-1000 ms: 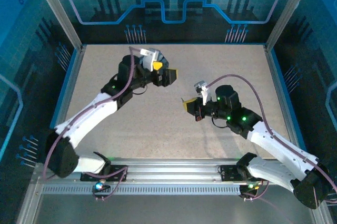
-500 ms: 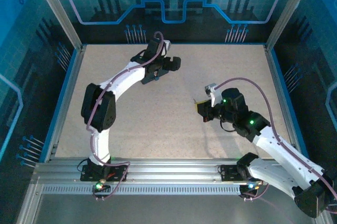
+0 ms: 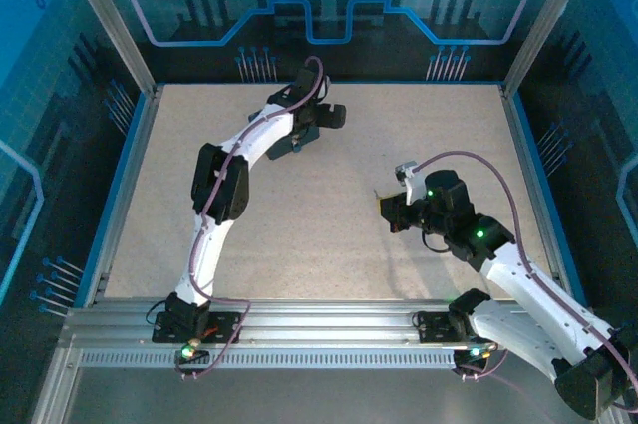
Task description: Unlock the padlock with the key
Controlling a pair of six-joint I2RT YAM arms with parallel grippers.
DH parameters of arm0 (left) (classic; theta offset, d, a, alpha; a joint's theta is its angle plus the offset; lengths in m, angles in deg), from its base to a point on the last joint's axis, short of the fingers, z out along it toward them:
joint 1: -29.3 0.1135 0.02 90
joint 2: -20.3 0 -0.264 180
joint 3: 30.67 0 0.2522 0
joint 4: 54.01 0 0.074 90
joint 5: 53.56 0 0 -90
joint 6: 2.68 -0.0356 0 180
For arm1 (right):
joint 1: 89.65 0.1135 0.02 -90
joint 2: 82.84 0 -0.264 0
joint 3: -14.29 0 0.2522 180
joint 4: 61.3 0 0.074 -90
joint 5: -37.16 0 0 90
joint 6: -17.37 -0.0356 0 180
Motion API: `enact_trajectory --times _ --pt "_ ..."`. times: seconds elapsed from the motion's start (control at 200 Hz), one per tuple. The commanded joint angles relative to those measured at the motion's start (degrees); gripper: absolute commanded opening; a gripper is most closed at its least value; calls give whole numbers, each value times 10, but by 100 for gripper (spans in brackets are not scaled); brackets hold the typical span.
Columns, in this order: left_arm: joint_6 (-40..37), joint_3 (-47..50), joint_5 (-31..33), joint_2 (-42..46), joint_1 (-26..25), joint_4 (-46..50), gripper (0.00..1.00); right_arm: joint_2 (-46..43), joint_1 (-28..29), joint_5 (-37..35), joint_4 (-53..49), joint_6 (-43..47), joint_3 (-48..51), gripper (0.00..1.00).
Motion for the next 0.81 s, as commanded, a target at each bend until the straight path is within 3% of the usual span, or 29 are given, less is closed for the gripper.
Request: enact_trajectory --times 0.0,0.29,0.8 --pt "-14 -24 11 -17 3 42 99 -11 -8 7 -13 -8 7 0" --pt "-21 13 -9 -9 -2 61 99 -11 -15 1 -31 -7 -2 0" --pt "-8 277 -22 151 -35 -48 99 -41 -82 33 -77 -15 1 0"
